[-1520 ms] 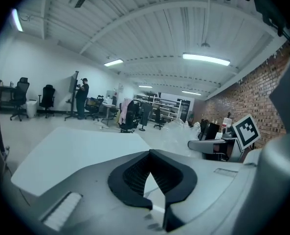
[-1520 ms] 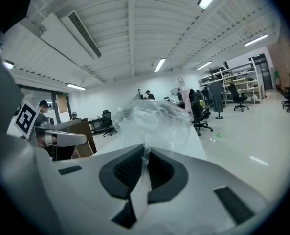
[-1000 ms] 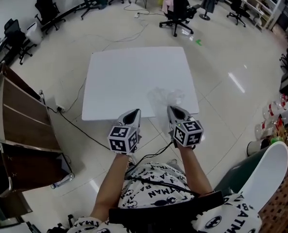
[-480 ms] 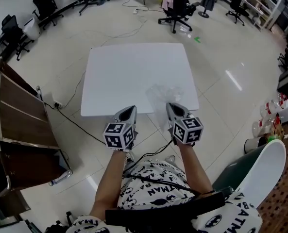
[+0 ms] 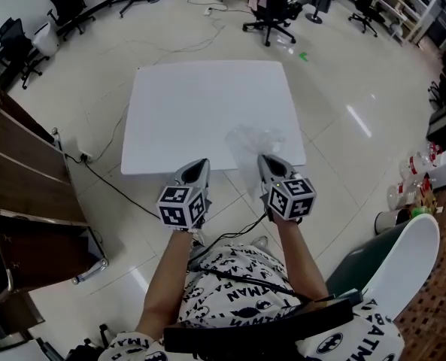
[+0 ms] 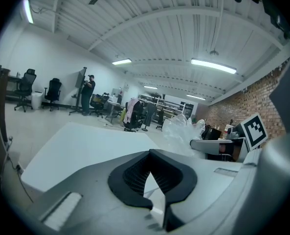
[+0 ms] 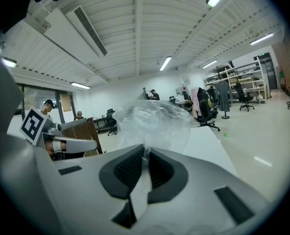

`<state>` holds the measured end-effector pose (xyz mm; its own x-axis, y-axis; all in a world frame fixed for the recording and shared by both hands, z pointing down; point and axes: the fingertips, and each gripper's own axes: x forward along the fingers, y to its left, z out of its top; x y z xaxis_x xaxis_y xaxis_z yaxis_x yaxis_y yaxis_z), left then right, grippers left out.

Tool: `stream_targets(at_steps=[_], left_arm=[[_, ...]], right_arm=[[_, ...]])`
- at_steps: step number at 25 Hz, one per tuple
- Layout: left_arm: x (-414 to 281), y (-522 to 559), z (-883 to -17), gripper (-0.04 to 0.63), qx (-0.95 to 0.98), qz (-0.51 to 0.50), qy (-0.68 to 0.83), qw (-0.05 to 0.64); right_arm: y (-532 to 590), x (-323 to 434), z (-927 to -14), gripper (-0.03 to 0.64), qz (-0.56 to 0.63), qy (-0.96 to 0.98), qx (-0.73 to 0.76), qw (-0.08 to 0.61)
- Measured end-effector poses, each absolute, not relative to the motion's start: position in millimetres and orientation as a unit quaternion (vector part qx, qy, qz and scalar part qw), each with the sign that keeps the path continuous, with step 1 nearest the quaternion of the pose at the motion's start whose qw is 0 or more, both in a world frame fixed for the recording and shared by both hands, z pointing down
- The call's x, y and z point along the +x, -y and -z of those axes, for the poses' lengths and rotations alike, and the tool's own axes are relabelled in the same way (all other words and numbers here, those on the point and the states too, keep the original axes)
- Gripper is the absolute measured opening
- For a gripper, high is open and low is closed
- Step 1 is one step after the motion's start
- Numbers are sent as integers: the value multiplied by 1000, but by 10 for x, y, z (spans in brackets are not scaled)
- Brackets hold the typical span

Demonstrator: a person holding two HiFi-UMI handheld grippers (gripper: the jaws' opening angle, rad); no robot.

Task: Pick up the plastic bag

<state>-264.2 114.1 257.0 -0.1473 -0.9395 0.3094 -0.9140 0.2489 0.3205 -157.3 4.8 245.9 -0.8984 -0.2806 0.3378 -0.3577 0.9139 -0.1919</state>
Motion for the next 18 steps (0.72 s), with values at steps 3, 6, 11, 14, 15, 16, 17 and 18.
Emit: stream_targets(at_steps=[3,6,11,14,15,16,17,18], left_arm=[[-2674,-1187,-2614,3,612,24,756,230],[-2752,-1249,-2686,3,611,21,755,235],[-2973,-1322,-2797,3,619,19,745,247],[-3055,-1366,-2857,3,625,12,737,257],[-3067,-1376,-2876,3,631,6,731,259],[-3082,-1395,-2896,3,638,-2,724,262],[-3102,-1423,-2921,3,645,-12,717,264],[-3123,-1454,-2952,3,651,-21,710,267]], right_arm=[[-38,-1558,-2502,14,-126,965,170,155],[14,-1523,-2507,12,-158,962,172,138],[263,-1443,-2533,12,-201,951,210,105],[461,-1300,-2587,12,-202,943,242,106],[535,-1245,-2578,12,-191,942,253,109],[614,-1203,-2553,12,-174,942,265,114],[697,-1173,-2506,12,-155,941,276,122],[786,-1146,-2432,12,-136,939,286,131]])
